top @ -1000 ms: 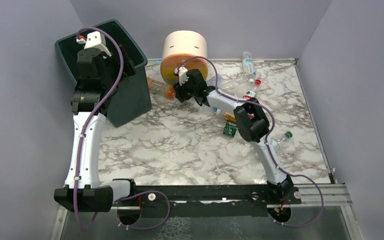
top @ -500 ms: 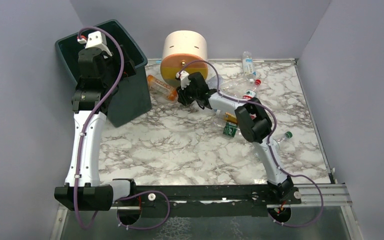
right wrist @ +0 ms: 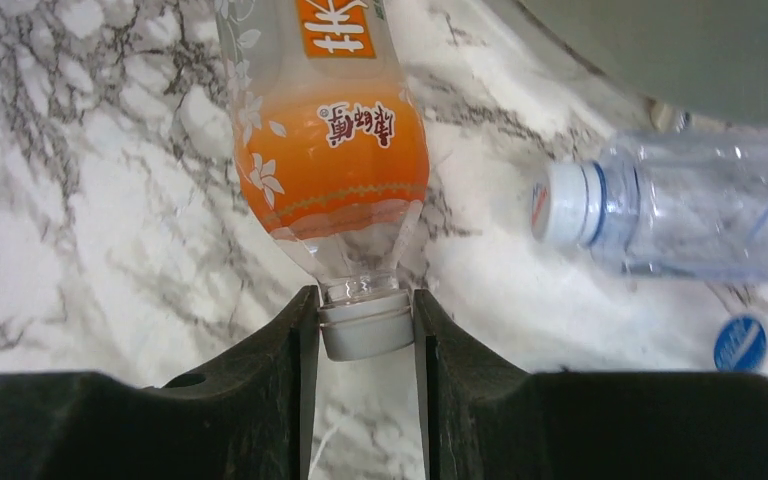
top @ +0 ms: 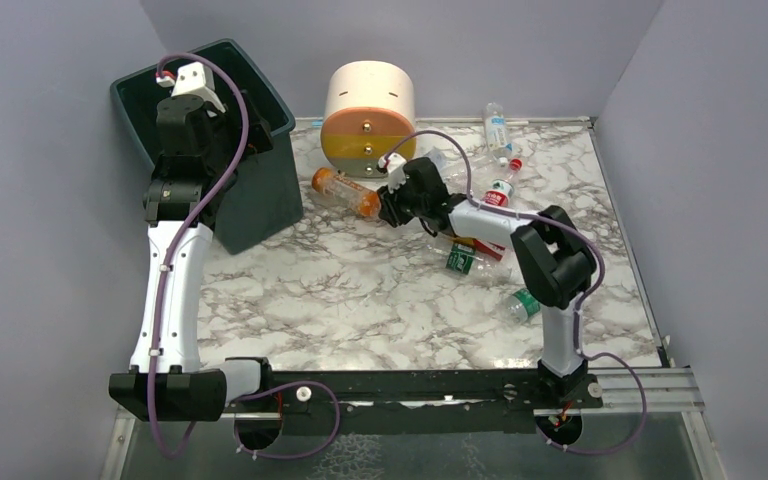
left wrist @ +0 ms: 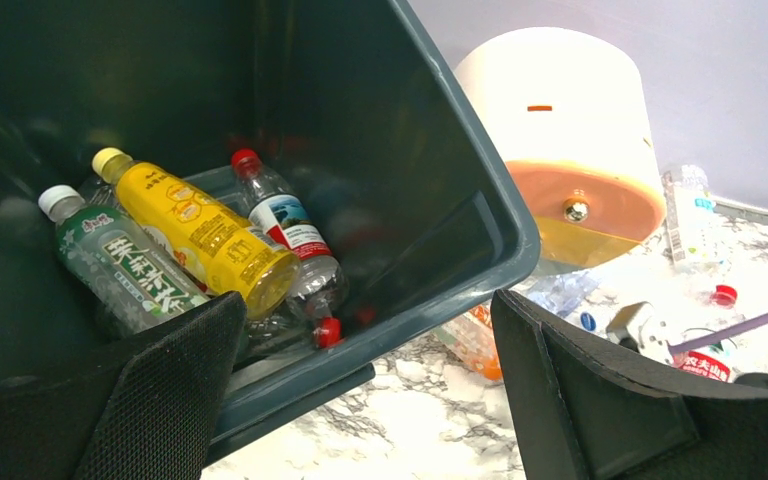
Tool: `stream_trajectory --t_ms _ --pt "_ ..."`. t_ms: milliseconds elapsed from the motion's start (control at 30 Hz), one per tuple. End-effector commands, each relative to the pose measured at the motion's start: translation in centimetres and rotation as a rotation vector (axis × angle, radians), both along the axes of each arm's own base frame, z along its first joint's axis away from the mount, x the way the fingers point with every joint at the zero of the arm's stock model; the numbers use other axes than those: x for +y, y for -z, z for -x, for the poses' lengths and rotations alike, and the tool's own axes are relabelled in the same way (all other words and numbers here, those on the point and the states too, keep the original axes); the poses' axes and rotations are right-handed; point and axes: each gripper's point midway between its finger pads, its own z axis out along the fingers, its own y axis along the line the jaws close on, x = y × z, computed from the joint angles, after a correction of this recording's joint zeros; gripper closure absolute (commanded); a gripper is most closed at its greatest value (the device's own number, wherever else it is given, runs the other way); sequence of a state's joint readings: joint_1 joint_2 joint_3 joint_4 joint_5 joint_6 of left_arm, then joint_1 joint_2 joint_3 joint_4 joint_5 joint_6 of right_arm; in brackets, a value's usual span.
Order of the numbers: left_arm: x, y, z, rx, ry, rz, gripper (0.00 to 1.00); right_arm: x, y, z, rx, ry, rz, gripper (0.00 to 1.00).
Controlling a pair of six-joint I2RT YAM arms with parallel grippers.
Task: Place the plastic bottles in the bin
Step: Pick up the plastic bottle at the center of the board.
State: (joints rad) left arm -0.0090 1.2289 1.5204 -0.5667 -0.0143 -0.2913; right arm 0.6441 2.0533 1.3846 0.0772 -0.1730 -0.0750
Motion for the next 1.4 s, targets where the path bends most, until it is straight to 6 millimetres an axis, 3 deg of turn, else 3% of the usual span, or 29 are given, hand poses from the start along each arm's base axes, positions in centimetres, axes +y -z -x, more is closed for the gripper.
stream_trajectory --t_ms 0,200,567,733,1167,1367 --pt "-1.5 -1.5 0.0 -0.038 0.074 0.032 0.01 -2.0 -3.5 0.8 -0.046 0.086 -0.041 0.75" --pt "-3.6 -1.4 0.4 -0.030 0.173 0.099 0.01 -4.0 -6.6 3.9 -0.032 0.131 -0.114 0.76" --pt "-5.8 -2.8 1.8 -0.050 0.264 0.186 0.01 -8.0 -16.4 7.5 -0.173 0.202 -0.248 0.76" --pt "-6.8 -4.1 2.3 -0.081 0.311 0.229 0.01 -8.8 -20.1 8.3 -0.248 0.218 -0.345 0.76" --pt "-8.2 -7.3 3.6 -0.175 0.383 0.313 0.01 -5.1 -28.0 10.0 -0.276 0.063 -0.688 0.76" --pt "-8.5 -8.5 3.8 -0.236 0.400 0.333 0.01 -3.2 -30.6 10.8 -0.233 -0.029 -0.813 0.76"
